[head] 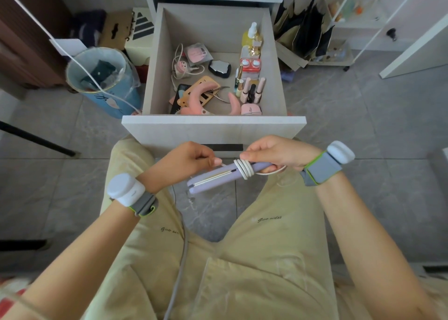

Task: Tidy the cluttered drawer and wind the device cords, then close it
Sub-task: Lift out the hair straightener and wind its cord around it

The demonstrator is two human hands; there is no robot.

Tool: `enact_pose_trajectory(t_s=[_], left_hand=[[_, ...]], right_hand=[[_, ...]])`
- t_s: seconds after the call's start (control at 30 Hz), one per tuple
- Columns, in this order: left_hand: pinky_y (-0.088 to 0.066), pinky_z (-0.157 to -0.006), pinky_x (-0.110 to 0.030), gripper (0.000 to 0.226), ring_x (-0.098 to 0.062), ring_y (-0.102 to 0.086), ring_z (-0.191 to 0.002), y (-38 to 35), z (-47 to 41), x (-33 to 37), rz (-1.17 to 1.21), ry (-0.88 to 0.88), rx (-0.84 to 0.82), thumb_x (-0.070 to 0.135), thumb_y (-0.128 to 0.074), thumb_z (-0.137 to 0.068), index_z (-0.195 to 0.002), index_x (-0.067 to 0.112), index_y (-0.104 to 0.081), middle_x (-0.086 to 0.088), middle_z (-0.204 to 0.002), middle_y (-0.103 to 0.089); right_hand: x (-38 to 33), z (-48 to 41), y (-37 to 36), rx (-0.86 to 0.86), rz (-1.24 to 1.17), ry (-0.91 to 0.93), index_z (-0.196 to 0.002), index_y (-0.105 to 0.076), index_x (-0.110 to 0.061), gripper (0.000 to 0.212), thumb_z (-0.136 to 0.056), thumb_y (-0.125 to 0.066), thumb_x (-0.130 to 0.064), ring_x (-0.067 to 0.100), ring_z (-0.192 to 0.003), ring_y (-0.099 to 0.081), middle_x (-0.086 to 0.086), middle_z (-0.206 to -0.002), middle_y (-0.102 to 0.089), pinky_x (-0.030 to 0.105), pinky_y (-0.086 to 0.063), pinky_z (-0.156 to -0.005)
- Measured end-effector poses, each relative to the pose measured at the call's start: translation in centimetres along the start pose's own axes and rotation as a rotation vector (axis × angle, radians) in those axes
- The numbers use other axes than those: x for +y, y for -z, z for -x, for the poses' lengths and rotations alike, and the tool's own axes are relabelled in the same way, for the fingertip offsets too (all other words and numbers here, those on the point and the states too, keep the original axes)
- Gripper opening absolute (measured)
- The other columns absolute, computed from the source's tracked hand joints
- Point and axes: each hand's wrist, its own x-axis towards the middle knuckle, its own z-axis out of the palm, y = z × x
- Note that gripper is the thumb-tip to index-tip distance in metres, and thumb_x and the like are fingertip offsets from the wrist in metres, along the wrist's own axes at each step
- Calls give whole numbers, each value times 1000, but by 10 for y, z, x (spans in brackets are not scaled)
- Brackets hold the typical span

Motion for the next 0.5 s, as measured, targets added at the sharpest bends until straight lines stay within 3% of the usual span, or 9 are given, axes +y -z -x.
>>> enact_pose_trajectory(t_s=[0.17,0.27,0.33,0.43,0.5], left_hand=[[-33,-55,-28,34,-10,-37,-50,-1,-1,17,-61,26,17,33,-56,-91,-59,21,-57,0,-53,-42],[-31,-53,-24,35,-7,-35,-45,0,0,25,-104,32,42,32,-56,-92,-58,23,-56,5,-49,-40],[-30,-52,-19,34,-6,-38,-44,0,1,30,-139,22,63,30,-55,-93,-60,22,-58,6,-47,-40],[-31,-49,-14,36,-5,-40,-41,0,5,36,-99,29,86,26,-50,-96,-66,13,-64,8,-41,-44],[-37,-51,-15,35,-4,-43,-41,-2,7,38,27,87,81,21,-45,-98,-74,8,-66,7,-43,-51]], right_hand=[[-3,-1,-1,-6,63,-17,-98,-62,12,59,-82,-58,-45,7,-38,-32,-3,-44,-41,13,-25,-39],[-6,-2,-3,75,117,-48,-97,-63,11,54,-88,-58,-42,6,-37,-32,-6,-40,-41,11,-26,-39],[-7,-4,-3,132,123,-60,-91,-65,9,52,-88,-58,-43,6,-36,-32,-6,-39,-41,12,-26,-40],[-6,-5,-4,269,98,-75,-62,-61,-5,47,-88,-59,-44,8,-36,-30,-4,-40,-39,20,-25,-43],[-3,-5,-5,398,46,-103,-62,-63,-12,41,-87,-60,-44,4,-33,-31,-6,-38,-37,19,-23,-43]])
